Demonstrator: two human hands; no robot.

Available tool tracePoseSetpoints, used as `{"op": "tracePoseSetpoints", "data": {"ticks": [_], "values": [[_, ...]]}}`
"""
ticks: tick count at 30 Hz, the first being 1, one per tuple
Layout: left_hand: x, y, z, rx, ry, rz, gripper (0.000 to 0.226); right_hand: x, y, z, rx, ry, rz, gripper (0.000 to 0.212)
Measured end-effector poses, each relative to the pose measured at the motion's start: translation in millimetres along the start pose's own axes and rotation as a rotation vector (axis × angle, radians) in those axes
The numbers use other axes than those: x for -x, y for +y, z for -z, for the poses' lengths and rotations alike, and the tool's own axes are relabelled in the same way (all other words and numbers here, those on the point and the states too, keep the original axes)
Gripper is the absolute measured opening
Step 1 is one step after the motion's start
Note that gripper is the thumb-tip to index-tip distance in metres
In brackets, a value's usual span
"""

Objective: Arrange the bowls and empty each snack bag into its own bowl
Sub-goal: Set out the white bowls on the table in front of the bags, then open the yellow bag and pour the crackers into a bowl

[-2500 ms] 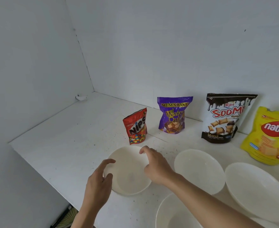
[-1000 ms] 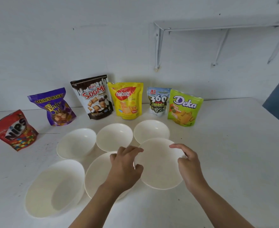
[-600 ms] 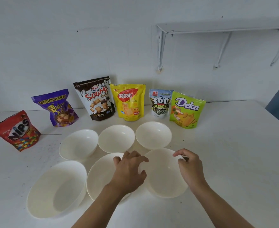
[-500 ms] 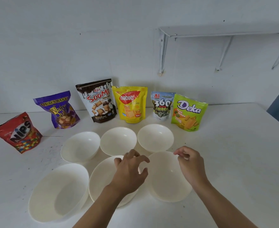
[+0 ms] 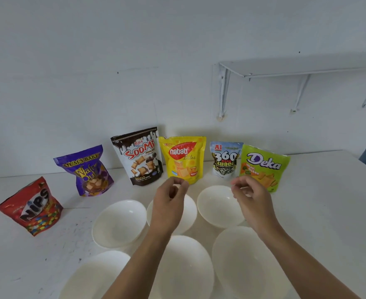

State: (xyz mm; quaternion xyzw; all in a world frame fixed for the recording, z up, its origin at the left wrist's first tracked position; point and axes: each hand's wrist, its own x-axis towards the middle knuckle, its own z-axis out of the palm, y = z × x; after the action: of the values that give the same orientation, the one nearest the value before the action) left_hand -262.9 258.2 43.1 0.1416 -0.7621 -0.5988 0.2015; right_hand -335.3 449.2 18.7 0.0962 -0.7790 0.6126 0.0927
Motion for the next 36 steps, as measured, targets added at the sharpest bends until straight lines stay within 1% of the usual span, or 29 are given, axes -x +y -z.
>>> {"op": "tracePoseSetpoints", "data": {"ticks": [3,7,9,14,19,24,27,30,32,34,36], "values": [[-24,5,18,0.125,0.063,0.03,0.016,-18,-7,-21,-0.025,-0.021,0.013,0.02],[-60,3,38,0.175,0.121,0.05,0.014,-47,-14,-52,-0.037,-0.011,0.035,0.013],[-80,1,43,0.169,0.113,0.07,0.012,-62,-19,-66,-0.04,-0.002,0.037,0.012],[-122,-9,40,0.127,0.095,0.086,0.016,-93,-16,-95,-0.04,-0.018,0.024,0.016],[-157,-24,26,0.11,0.101,0.114,0.022,-122,-13,-113,0.005,-0.032,0.007,0.011],[-185,-35,6,0.068,0.134,0.168,0.022,-154,-1,-127,0.07,-0.074,-0.047,0.012],[-199,-39,-4,0.03,0.144,0.197,0.027,-167,11,-132,0.071,-0.082,-0.069,0.012],[-206,-42,-10,0.094,0.157,0.242,0.031,-175,21,-137,0.056,-0.088,-0.124,0.014],[-207,-47,-11,0.118,0.174,0.271,0.029,-174,24,-137,0.032,-0.084,-0.147,0.016],[-203,-47,-8,0.139,0.195,0.273,0.026,-169,22,-134,-0.022,-0.092,-0.125,0.019],[-195,-34,-2,0.158,0.199,0.225,0.028,-159,11,-130,-0.085,-0.109,-0.078,0.025]]}}
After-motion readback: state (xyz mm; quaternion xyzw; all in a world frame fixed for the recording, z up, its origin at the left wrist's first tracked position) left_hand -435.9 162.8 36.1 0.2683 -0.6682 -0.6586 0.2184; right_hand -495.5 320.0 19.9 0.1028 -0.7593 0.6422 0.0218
